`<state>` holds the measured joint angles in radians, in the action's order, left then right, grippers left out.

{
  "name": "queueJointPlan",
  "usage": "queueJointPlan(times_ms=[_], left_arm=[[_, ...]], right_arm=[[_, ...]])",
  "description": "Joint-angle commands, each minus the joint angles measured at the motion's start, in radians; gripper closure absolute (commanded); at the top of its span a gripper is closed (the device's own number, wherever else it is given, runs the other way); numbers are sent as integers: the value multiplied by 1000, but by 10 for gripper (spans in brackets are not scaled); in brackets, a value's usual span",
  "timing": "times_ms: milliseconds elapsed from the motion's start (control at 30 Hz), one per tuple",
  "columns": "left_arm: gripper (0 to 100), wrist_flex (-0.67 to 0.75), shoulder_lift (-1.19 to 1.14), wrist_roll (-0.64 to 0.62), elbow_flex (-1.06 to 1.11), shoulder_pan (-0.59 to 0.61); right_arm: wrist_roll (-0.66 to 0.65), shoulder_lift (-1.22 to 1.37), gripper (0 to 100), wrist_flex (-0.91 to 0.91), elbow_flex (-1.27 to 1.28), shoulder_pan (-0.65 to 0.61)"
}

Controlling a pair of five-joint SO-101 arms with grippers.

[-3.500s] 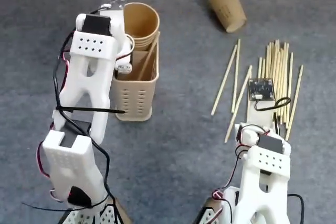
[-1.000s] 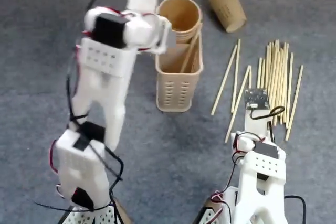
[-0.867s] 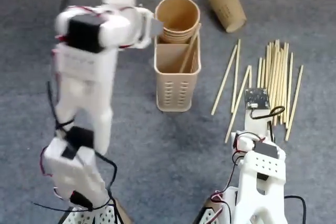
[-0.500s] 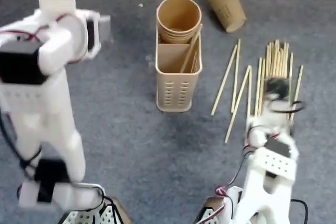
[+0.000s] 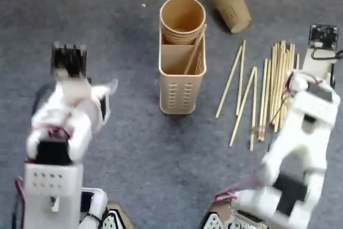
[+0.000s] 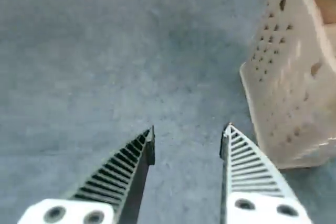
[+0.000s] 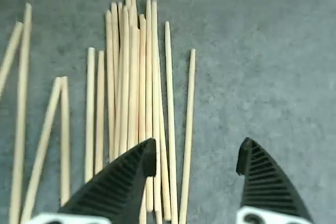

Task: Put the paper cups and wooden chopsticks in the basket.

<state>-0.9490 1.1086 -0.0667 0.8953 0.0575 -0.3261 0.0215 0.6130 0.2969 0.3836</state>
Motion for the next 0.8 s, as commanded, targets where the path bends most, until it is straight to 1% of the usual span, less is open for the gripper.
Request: queueJointPlan(times_ms=[0, 133, 200, 300, 400, 500, 567, 733, 767], left_arm=[[796, 152, 162, 9, 265, 8], [796, 160, 147, 9, 298, 8], [796, 192, 130, 9, 311, 8], [796, 236, 91, 9, 323, 8], [796, 241, 50, 9, 315, 8], [796, 242, 28, 9, 309, 7], [796, 241, 24, 9, 305, 5], [796, 239, 24, 9, 305, 7], [796, 239, 24, 9, 305, 7]], right_arm=[[-6, 259, 746, -15, -217, 10], [11, 435, 746, -8, -378, 38], [57, 486, 746, 4, -423, 38], [48, 556, 746, 33, -450, 28], [43, 627, 746, 79, -456, 27], [43, 684, 747, 79, -456, 21], [43, 707, 786, 79, -456, 19], [43, 731, 998, 79, -456, 22], [43, 733, 994, 82, -456, 24]])
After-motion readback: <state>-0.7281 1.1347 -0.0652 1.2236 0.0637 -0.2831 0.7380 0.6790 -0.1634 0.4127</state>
